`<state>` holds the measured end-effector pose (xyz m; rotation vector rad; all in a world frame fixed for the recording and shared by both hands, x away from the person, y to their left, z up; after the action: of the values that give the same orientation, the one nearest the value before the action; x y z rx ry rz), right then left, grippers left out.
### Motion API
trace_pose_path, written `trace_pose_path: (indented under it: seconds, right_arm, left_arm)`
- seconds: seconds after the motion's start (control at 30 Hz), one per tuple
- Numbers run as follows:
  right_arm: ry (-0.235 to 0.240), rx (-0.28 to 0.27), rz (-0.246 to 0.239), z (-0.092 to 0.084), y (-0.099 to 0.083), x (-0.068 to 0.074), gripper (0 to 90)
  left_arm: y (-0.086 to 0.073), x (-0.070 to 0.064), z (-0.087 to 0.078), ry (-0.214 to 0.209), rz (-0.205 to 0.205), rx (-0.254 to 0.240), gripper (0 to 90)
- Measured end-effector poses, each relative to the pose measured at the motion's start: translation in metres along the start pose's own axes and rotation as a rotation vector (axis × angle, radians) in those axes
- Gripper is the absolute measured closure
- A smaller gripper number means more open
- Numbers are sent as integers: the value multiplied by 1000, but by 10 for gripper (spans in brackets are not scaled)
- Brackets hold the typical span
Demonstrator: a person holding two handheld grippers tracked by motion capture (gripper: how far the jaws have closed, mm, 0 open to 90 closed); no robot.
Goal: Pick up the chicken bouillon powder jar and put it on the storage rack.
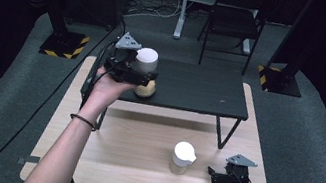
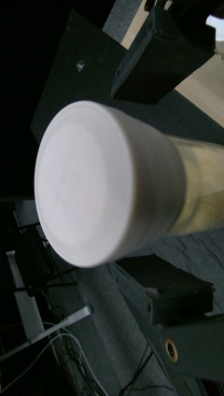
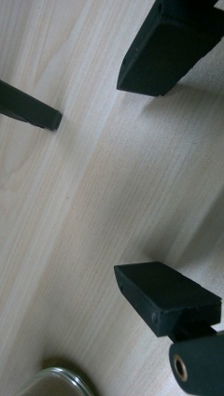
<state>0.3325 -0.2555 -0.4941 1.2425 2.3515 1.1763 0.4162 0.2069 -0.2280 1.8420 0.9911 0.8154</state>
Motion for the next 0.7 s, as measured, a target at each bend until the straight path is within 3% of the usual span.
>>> trace_pose_path:
  seconds: [0.27,0.47,0.7]
  right_arm:
    - [0,0,1,0,0,0,91]
    - [0,1,1,0,0,0,91]
    - [1,1,1,0,0,0,91]
  left_arm:
    - [-10,5,-22,-9,-14,-21,124]
    - [-18,4,-37,14,12,-35,115]
    - [-34,9,-50,19,-5,-55,113]
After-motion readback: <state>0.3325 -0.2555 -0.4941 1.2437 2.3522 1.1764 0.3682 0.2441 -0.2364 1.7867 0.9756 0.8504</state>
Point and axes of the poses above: each handheld gripper's, and its own axes: z roughly forward along the jaws, y roughly out of its top, x roughly to its left, the point moved 9 cm from there along z, roughly forward along the jaws, and after that the axes turned 14 degrees about y, right-handed, at the moved point
